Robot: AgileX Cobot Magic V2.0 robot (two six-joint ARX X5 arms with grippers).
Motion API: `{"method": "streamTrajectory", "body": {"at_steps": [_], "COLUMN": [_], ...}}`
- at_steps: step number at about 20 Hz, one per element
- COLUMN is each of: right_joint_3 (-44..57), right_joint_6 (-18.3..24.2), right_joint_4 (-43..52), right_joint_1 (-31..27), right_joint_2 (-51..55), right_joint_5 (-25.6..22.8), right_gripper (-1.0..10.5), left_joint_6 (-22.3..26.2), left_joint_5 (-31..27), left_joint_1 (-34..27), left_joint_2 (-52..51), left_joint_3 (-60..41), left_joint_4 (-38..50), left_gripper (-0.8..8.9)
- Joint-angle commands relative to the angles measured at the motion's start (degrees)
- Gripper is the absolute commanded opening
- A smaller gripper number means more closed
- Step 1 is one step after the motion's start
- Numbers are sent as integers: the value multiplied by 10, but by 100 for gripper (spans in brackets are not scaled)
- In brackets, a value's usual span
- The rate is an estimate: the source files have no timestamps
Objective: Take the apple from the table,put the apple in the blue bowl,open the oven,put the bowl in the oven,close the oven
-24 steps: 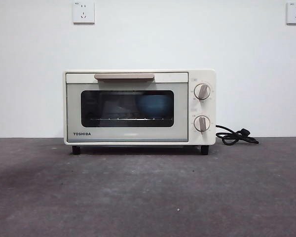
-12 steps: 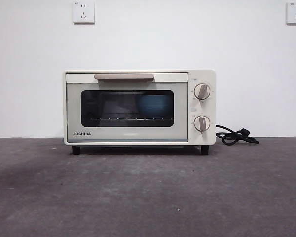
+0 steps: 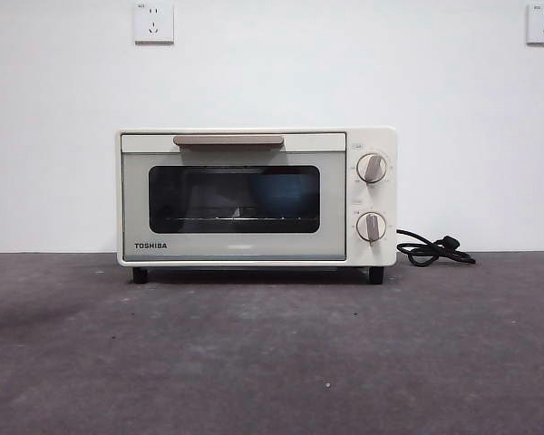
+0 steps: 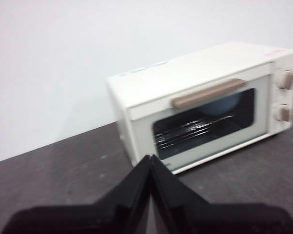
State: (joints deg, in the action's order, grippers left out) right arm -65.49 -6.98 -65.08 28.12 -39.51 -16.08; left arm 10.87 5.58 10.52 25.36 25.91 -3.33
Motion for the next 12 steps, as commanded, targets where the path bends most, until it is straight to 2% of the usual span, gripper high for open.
{"method": "streamTrajectory", "body": {"at_steps": [1,6,12], "right_joint_3": [5,5,5], "right_joint_6": [-4,-4,-4], "right_joint_4": [3,2,2], "right_joint_1": [0,0,0], "right_joint_2": [-2,-5,-5], "right_joint_5": [0,0,0], "right_gripper": [2,2,2], "left_joint_6": [-35,-45,-56], "left_joint_5": [2,8,4], "left_joint_1": [-21,-57,-84], "left_joint_2": [-40,-124,-177], "left_joint_3": [-84,-185,-236], "left_joint_4": [36,36,38], "left_gripper": [-4,-4,-4]}}
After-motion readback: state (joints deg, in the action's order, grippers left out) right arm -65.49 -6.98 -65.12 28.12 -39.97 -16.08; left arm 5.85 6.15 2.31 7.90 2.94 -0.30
